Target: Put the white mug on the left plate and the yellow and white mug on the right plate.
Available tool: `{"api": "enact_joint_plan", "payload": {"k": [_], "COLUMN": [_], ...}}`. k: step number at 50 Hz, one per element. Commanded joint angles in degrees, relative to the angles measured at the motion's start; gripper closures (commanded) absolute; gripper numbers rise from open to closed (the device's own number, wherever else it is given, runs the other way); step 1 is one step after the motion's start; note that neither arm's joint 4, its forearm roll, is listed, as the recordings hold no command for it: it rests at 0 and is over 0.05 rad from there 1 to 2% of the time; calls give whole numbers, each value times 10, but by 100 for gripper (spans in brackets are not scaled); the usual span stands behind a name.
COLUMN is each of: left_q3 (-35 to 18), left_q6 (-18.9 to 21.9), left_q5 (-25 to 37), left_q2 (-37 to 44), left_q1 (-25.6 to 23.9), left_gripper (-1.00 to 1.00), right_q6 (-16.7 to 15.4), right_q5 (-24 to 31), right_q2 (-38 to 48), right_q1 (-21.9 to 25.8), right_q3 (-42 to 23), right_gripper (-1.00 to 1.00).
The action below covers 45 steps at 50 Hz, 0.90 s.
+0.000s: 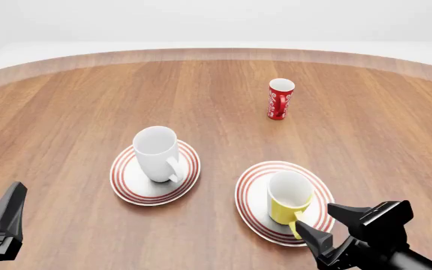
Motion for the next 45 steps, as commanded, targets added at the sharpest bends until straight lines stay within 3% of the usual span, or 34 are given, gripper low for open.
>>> {"api": "enact_joint_plan", "payload": {"k": [1, 18, 35, 45], "left_q3": [0, 0, 0, 0], "left_q6": [0, 0, 0, 0], "left_q5": [0, 0, 0, 0], "left_q2": [0, 0, 0, 0], "left_q1": [0, 0, 0, 0], "left_gripper": [-100, -100, -100, -100], "right_q6": [-8, -22, -38, -47], "right_q5": [65, 168, 229, 310], "right_q2": [-77, -201, -282, -384], "right_q1": [-12, -46, -93, -139], "right_q3": [0, 0, 0, 0], "right_gripper": [-100, -100, -100, -100]}}
